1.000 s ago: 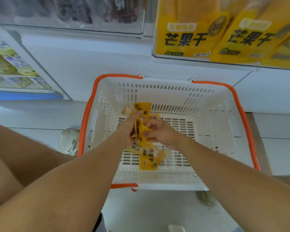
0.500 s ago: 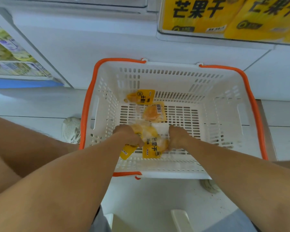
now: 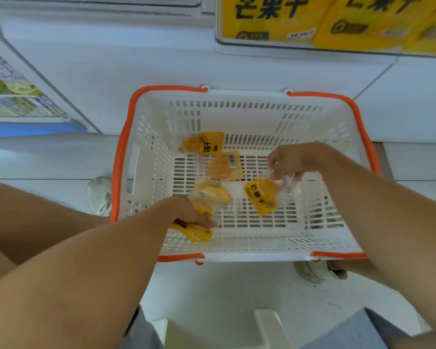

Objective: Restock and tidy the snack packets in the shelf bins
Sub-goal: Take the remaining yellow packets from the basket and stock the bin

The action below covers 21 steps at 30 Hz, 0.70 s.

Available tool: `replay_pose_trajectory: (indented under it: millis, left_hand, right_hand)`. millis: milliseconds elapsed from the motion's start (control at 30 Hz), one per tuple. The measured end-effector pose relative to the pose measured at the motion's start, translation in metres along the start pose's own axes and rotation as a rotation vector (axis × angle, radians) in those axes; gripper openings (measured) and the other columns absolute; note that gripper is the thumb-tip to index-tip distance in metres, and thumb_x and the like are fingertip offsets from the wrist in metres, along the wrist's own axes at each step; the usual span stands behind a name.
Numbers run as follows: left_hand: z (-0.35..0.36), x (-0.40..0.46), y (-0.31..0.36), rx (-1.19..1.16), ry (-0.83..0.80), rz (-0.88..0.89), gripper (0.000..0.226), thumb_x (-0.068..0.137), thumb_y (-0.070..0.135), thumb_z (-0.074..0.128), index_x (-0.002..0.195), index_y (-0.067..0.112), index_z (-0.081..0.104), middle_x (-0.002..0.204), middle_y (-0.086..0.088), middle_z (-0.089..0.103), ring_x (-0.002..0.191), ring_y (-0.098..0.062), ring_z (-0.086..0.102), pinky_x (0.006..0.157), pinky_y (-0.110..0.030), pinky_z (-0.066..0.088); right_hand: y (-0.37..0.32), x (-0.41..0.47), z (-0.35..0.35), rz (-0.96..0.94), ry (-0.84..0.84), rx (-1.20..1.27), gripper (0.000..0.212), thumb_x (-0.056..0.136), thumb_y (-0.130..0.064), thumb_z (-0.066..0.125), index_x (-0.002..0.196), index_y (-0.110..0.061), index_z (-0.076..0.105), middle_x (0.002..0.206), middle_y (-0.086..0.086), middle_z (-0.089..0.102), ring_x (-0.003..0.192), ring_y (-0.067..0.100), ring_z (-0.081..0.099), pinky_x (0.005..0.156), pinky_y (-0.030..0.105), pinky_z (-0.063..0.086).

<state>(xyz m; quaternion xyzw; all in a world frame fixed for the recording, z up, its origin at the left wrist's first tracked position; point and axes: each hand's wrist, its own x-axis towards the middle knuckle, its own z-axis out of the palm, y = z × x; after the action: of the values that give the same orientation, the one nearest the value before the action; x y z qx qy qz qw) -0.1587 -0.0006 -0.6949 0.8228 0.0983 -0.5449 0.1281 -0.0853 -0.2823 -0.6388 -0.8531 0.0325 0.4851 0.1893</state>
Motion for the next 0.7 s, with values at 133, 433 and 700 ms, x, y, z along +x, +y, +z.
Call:
replay_pose_trajectory:
  millis: [133, 433, 700]
  left_hand:
    - [-0.011, 0.005, 0.003, -0.26, -0.121, -0.011, 0.059, 0.056, 0.045, 0.094, 0.096, 0.013, 0.066, 0.096, -0.004, 0.071, 0.087, -0.021, 0.067, 0.088, -0.031, 0.053]
    - [-0.031, -0.019, 0.012, -0.632, -0.463, 0.348, 0.028, 0.093, 0.001, 0.06, 0.118, 0.011, 0.07, 0.114, -0.015, 0.072, 0.1, -0.03, 0.072, 0.084, -0.045, 0.059]
    - [-0.041, -0.019, 0.015, -1.046, -0.609, 0.471, 0.054, 0.082, 0.037, 0.072, 0.127, 0.008, 0.065, 0.132, -0.021, 0.061, 0.117, -0.038, 0.062, 0.099, -0.054, 0.049]
  right_hand:
    - [-0.005, -0.013, -0.025, 0.003, -0.128, 0.01, 0.012, 0.091, -0.001, 0.068, 0.089, -0.011, 0.062, 0.095, 0.015, 0.066, 0.09, 0.035, 0.069, 0.085, 0.052, 0.06]
    - [-0.045, -0.004, -0.012, -0.273, -0.033, 0.177, 0.013, 0.091, -0.011, 0.073, 0.102, -0.009, 0.066, 0.085, 0.006, 0.075, 0.077, 0.022, 0.069, 0.075, 0.037, 0.056]
    - [-0.072, -0.007, -0.002, -0.428, 0.333, 0.299, 0.029, 0.076, -0.012, 0.087, 0.101, -0.013, 0.072, 0.061, -0.02, 0.065, 0.058, -0.007, 0.06, 0.062, 0.017, 0.049]
